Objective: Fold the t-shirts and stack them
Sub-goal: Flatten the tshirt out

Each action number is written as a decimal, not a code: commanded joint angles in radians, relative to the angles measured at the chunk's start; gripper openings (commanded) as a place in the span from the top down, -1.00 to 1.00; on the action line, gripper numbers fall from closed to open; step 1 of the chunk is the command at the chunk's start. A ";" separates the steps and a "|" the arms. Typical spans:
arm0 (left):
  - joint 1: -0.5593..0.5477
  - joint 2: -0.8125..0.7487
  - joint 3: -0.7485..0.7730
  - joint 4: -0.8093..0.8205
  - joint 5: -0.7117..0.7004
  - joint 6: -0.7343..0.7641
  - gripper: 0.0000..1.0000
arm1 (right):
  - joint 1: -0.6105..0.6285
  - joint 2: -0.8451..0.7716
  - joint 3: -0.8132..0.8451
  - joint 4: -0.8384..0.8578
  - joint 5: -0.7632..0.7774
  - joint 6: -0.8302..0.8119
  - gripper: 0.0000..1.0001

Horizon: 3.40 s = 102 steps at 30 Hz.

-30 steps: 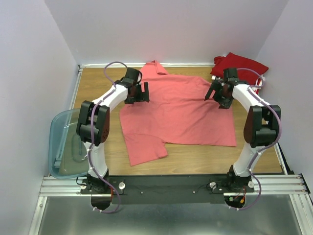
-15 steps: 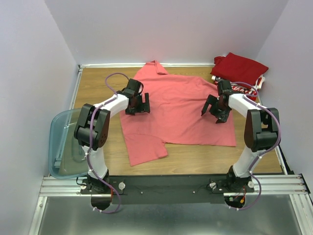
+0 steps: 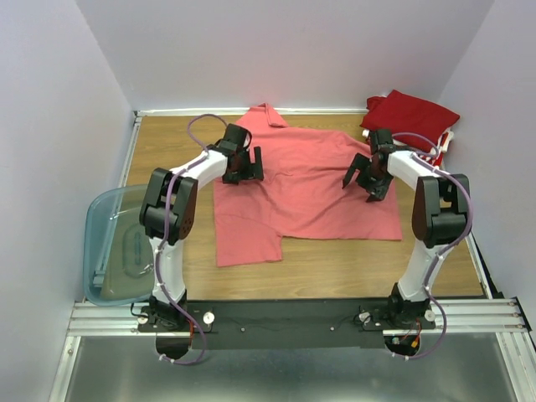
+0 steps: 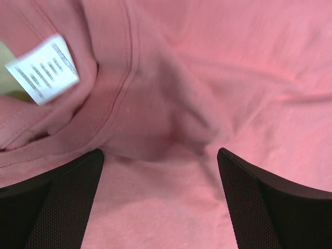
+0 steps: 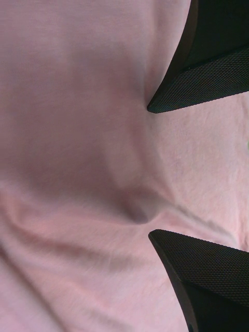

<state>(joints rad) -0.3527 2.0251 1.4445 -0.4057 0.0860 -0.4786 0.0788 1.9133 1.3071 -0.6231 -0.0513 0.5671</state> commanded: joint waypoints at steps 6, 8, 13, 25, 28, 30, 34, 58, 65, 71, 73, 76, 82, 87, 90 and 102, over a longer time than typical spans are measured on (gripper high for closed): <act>0.035 0.201 0.292 -0.142 -0.017 0.023 -0.97 | -0.040 0.209 0.198 0.003 -0.028 0.019 -1.00; 0.046 0.246 0.339 -0.160 -0.022 0.024 -0.97 | -0.045 0.239 0.244 -0.012 -0.038 0.017 -1.00; 0.057 0.311 0.508 -0.197 -0.014 0.044 -0.97 | -0.048 0.315 0.376 -0.038 -0.074 -0.009 -1.00; 0.055 0.158 0.538 -0.193 -0.106 0.063 -0.97 | -0.054 0.129 0.376 -0.050 -0.038 -0.050 -1.00; 0.054 0.057 0.433 -0.163 -0.152 0.063 -0.97 | -0.065 0.024 0.296 -0.053 -0.016 -0.030 -1.00; 0.052 0.011 0.343 -0.150 -0.179 0.057 -0.97 | -0.076 -0.054 0.194 -0.053 0.005 -0.023 -1.00; 0.046 -0.103 0.168 -0.114 -0.204 0.049 -0.97 | -0.134 -0.170 0.019 -0.053 0.031 -0.015 -1.00; 0.014 -0.427 -0.331 -0.030 -0.209 -0.037 -0.97 | -0.326 -0.237 -0.218 -0.009 0.114 -0.085 -0.08; 0.014 -0.416 -0.346 -0.028 -0.196 -0.051 -0.97 | -0.326 -0.205 -0.239 0.023 0.087 -0.078 -0.01; 0.014 -0.414 -0.354 -0.028 -0.192 -0.055 -0.97 | -0.326 -0.165 -0.239 0.046 0.093 -0.082 0.04; 0.014 -0.413 -0.352 -0.031 -0.193 -0.054 -0.97 | -0.326 -0.148 -0.243 0.052 0.094 -0.084 0.05; 0.014 -0.416 -0.352 -0.041 -0.200 -0.051 -0.97 | -0.326 -0.134 -0.244 0.065 0.099 -0.085 0.07; 0.011 -0.459 -0.383 -0.070 -0.229 -0.040 -0.97 | -0.326 -0.122 -0.249 0.077 0.114 -0.087 0.49; -0.002 -0.480 -0.398 -0.122 -0.255 -0.031 -0.97 | -0.326 -0.109 -0.241 0.079 0.117 -0.090 0.66; -0.025 -0.509 -0.415 -0.151 -0.246 -0.034 -0.97 | -0.326 -0.109 -0.236 0.077 0.119 -0.092 0.73; -0.103 -0.600 -0.587 -0.168 -0.203 -0.173 -0.71 | -0.326 -0.117 -0.239 0.077 0.105 -0.090 0.75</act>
<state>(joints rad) -0.4557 1.4590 0.9031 -0.5659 -0.1257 -0.5900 -0.2379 1.7630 1.0782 -0.5507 0.0330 0.4812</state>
